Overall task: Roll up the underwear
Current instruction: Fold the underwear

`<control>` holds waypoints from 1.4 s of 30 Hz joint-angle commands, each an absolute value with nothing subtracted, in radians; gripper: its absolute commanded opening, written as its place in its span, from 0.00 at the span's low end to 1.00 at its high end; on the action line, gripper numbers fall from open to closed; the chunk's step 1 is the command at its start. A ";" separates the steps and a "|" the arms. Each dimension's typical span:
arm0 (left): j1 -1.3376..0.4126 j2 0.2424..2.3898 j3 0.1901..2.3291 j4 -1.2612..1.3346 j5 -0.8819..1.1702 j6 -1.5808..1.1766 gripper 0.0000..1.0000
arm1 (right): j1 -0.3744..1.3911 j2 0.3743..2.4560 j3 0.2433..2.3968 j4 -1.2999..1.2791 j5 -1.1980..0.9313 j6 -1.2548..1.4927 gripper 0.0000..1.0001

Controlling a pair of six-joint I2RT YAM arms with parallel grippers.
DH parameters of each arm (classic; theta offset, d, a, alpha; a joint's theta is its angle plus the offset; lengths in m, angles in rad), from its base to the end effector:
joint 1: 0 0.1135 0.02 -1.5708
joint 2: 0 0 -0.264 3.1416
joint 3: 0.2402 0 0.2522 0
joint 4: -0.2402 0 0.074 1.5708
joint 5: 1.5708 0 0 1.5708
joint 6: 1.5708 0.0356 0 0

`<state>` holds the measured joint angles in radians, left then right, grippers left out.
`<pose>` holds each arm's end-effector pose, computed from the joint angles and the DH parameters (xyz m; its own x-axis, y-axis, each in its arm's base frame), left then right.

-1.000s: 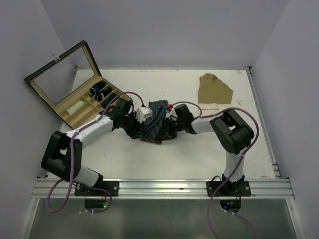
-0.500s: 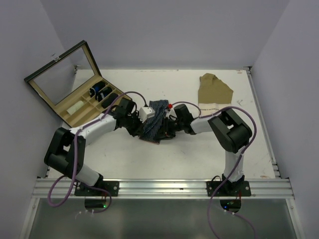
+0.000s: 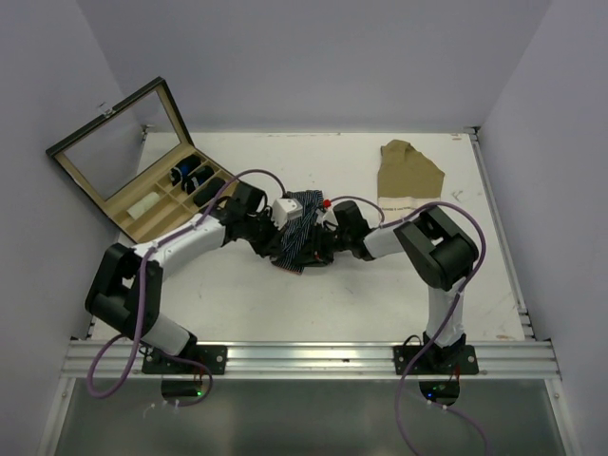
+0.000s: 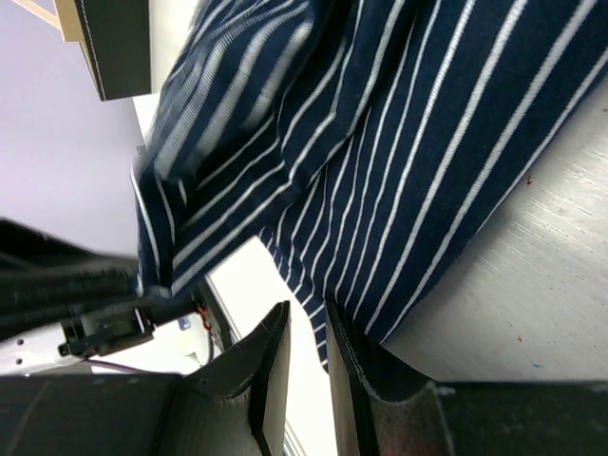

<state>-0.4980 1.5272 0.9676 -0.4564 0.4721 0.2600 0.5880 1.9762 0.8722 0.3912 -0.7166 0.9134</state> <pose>0.2590 -0.1593 0.2082 -0.5582 0.5641 -0.6084 0.8065 0.5412 -0.2381 0.2901 0.2215 0.0984 -0.9909 0.0568 -0.1223 -0.0775 0.5021 0.8613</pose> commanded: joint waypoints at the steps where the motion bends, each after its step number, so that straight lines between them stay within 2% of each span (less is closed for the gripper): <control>1: -0.529 1.545 0.991 -0.428 0.540 0.209 0.00 | 0.586 1.996 0.845 0.405 -0.647 0.922 0.27; 11: -0.601 1.678 0.943 -0.307 0.563 0.153 0.00 | 0.583 1.933 0.838 0.394 -0.640 0.924 0.27; 18: -0.600 1.755 0.931 -0.252 0.532 0.137 0.00 | 0.572 1.804 0.903 0.105 -0.643 0.796 0.28; 22: -0.594 1.784 0.936 -0.255 0.518 0.130 0.00 | 0.568 1.778 0.922 0.040 -0.657 0.769 0.27; 26: -0.589 1.772 0.930 -0.255 0.517 0.129 0.00 | 0.557 1.776 0.942 -0.050 -0.612 0.698 0.20; 32: -0.580 1.749 0.936 -0.270 0.525 0.118 0.00 | 0.534 1.818 0.920 -0.006 -0.615 0.690 0.12; 42: -0.569 1.672 0.966 -0.259 0.514 0.052 0.00 | 0.537 1.954 0.910 0.144 -0.621 0.727 0.12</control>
